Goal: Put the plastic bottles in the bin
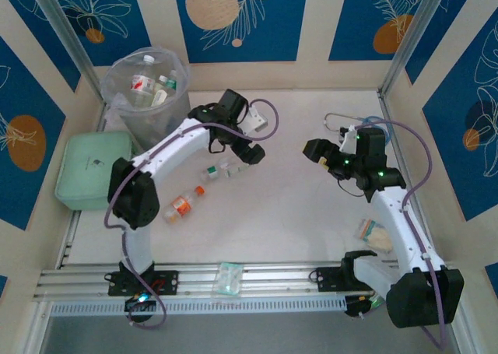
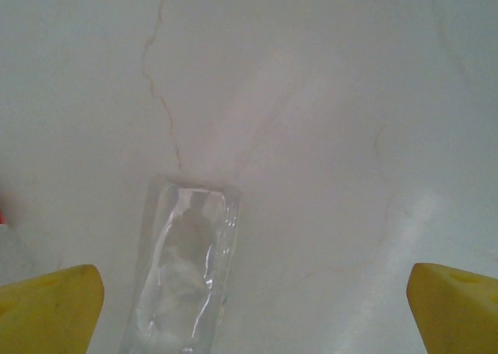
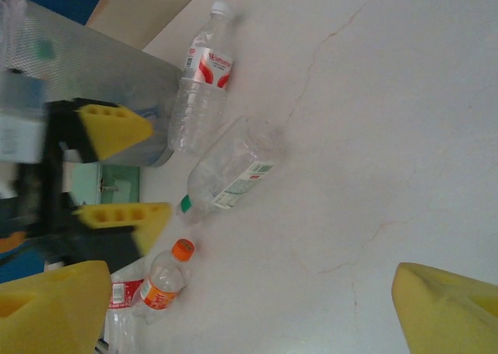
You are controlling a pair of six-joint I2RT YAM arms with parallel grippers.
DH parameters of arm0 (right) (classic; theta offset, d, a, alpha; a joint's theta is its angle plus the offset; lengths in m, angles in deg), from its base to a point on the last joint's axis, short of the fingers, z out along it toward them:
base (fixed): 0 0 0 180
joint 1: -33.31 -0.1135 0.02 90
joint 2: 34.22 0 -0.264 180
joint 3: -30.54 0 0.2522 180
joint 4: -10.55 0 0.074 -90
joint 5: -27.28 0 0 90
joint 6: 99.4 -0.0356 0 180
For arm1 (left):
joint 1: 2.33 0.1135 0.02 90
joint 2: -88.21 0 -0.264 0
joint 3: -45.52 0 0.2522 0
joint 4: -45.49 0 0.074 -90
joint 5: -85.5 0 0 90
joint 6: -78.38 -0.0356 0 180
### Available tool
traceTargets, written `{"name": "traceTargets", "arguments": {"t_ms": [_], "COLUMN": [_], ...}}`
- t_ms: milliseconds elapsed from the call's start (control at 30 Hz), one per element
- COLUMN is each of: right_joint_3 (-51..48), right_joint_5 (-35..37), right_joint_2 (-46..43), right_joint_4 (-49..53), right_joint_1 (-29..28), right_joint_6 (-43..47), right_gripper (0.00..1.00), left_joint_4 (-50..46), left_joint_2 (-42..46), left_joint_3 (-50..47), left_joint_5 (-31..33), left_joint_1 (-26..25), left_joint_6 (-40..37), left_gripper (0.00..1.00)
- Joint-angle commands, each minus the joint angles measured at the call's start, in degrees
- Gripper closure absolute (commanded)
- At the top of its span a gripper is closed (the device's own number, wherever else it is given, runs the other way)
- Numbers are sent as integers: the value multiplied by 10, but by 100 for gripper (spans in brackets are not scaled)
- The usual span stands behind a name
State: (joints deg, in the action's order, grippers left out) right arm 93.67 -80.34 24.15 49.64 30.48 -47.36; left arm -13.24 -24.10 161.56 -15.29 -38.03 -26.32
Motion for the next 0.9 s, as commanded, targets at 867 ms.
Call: {"name": "traceTargets", "arguments": {"t_ms": [867], "right_joint_3": [-36], "right_joint_5": [-42], "right_joint_2": [-9], "right_joint_4": [10], "right_joint_1": [35], "right_joint_6": [10], "right_gripper": [7], "left_joint_4": [2], "left_joint_2": [-168], "left_joint_3": [92], "left_joint_5": [16], "left_joint_1": [21], "left_joint_6": [-12], "left_gripper": [20]}}
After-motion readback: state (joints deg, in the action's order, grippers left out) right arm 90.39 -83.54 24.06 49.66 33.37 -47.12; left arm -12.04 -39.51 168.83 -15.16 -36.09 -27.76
